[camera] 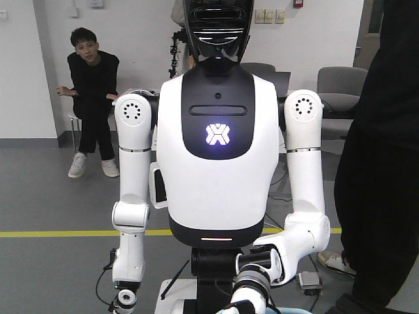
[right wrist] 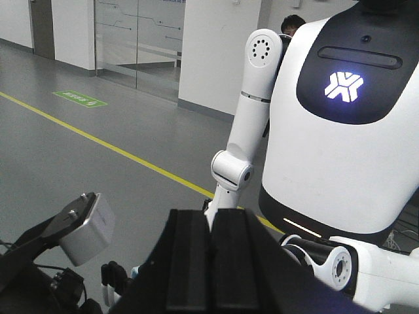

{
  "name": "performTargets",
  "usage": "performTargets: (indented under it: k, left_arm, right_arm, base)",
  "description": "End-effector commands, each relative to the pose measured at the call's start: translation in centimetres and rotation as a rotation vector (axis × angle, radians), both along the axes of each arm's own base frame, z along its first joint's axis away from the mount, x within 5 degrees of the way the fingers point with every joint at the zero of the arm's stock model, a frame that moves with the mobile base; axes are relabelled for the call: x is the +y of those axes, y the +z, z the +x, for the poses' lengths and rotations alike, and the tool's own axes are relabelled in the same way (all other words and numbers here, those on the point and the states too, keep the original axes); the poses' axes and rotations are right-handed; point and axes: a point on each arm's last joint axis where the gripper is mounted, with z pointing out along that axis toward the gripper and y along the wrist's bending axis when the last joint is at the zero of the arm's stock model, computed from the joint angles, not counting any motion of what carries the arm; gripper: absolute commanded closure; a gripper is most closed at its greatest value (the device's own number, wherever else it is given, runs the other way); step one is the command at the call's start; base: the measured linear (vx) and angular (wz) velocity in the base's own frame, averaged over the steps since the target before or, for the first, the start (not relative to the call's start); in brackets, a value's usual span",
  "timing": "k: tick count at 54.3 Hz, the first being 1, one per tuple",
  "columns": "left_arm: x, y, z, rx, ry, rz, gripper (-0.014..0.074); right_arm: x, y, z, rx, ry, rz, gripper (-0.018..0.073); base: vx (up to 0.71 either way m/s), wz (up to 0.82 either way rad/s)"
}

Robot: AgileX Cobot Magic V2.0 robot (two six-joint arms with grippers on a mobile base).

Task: Pick snacks and fruit into basket

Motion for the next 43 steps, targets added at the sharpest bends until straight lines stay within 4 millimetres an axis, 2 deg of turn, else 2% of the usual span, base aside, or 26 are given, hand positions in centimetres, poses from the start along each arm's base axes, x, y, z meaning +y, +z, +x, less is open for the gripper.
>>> performTargets:
  k: [1,10,16,23,28,34,38,43]
  left_arm:
    - [-0.3,1.9,0.1,-0.036,0.000,-0.050,0.0447]
    - [-0.5,1.3,0.2,-0.027,0.002,-0.035,0.0177]
    - [-0.4,1.2,0.3,-0.031,0.010,-0.031,0.0029]
    - [-0.3,1.3,0.5,-0.044,0.029,-0.026,-0.0035]
    - [-0.3,1.4,0.4,-0.042,0.023,-0.032,-0.0013]
    - [-0.1,2.6,-0.1,-0.059,-0.014,-0.061,0.0096]
    - [0.4,4.0,-0.5,-0.084,-0.023,-0.095,0.0237]
    - [1.3,6.2,-1.0,-0.131,-0.014,-0.152,0.0472]
  right_arm:
    - [-0.4,1.3,0.2,-0.054,-0.038,0.014,0.0568]
    - [-0.3,1.2,0.2,-0.054,-0.037,0.014,0.0568]
    - [-0.3,1.2,0.1,-0.050,-0.029,0.012,0.0568]
    - [-0.2,1.1,0.1,-0.045,-0.017,0.009,0.0568]
    - [-0.2,1.1,0.0,-0.043,-0.012,0.007,0.0568]
    - [-0.1,1.1,0.0,-0.043,-0.011,0.007,0.0568]
    - [-0.1,1.1,0.0,-0.043,-0.011,0.007,0.0568]
    - [-0.1,1.1,0.0,-0.043,-0.011,0.007,0.0568]
  base:
    - [0.00,0.00]
    - [0.00,0.00]
    - [0.00,0.00]
    - [0.00,0.00]
    - [0.00,0.00]
    - [0.00,0.00]
    - [0.00,0.00]
    - [0.00,0.00]
